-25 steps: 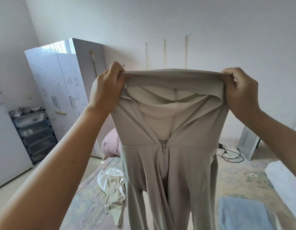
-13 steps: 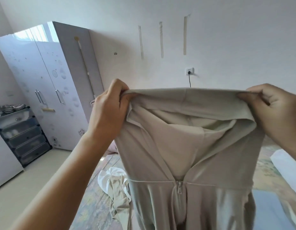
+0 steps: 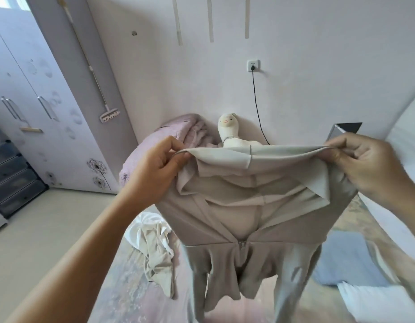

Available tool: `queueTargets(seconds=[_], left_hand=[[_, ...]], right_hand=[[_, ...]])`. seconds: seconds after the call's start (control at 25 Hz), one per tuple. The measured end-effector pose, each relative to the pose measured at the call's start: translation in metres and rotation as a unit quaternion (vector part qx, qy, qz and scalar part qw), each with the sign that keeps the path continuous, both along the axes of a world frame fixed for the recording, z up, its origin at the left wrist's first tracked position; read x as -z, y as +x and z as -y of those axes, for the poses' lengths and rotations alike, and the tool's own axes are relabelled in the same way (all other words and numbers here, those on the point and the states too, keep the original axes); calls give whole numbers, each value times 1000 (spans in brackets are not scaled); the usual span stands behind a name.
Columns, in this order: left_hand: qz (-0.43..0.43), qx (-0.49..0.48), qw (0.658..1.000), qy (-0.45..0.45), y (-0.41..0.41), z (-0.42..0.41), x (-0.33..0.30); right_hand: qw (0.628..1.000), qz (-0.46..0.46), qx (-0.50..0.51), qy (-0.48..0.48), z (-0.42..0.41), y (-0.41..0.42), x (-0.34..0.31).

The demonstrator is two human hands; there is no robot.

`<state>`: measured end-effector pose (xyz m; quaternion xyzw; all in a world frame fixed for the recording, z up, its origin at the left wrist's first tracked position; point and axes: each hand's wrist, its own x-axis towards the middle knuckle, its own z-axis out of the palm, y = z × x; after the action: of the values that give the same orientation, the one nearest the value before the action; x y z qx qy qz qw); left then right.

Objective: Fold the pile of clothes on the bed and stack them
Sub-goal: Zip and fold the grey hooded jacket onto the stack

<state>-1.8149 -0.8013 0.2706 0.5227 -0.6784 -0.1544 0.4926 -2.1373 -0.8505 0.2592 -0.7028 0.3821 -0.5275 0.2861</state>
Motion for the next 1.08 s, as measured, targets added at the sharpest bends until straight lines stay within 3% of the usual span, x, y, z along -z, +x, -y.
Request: queueTargets(seconds=[0.4, 0.52, 0.68, 0.84, 1.08], left_hand=[[-87, 58, 989, 103, -15, -62, 15], [-102, 35, 986, 124, -15, -44, 16], [-79, 1, 985, 156, -9, 25, 50], [26, -56, 981, 185, 10, 122, 147], [68, -109, 943, 307, 31, 241, 405]], right_hand=[[989, 76, -102, 71, -40, -32, 8], [983, 113, -100, 108, -17, -27, 15], [983, 63, -77, 157, 42, -13, 57], [977, -20, -30, 209, 124, 15, 156], [943, -143, 117, 276, 231, 53, 404]])
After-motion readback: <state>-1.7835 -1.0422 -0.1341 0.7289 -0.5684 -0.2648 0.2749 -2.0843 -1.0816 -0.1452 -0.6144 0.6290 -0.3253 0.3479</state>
